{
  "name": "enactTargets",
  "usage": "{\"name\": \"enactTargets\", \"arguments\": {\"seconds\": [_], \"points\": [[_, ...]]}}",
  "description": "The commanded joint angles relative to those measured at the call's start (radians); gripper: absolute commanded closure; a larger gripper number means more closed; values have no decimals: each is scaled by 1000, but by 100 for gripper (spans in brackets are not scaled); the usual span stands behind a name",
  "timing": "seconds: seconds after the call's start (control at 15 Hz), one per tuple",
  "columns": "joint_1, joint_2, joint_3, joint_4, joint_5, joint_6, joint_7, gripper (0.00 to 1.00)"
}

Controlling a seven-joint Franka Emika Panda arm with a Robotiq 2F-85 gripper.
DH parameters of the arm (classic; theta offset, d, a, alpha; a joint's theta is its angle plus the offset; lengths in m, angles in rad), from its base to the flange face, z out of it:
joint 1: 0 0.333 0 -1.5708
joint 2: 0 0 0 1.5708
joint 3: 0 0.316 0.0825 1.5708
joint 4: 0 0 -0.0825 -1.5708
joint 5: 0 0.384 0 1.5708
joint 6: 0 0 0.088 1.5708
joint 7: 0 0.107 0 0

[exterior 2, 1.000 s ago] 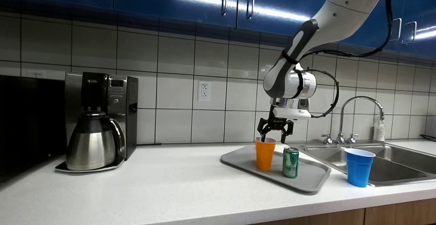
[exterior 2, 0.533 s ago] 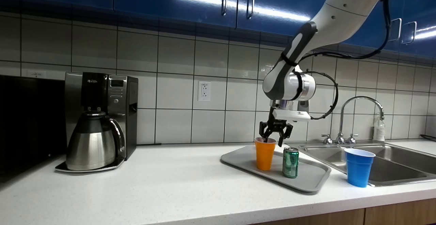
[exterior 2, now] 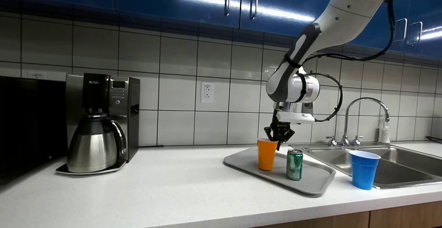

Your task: Remove the blue and orange cups from the tray

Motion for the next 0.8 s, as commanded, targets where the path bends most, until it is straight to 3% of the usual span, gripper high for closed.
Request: {"name": "enactTargets", "arguments": {"seconds": [0.0,0.73], "points": [[-6,1,9,15,-7,-3,9,100],[-22,-45,33,0,31,-10,-20,99]]}}
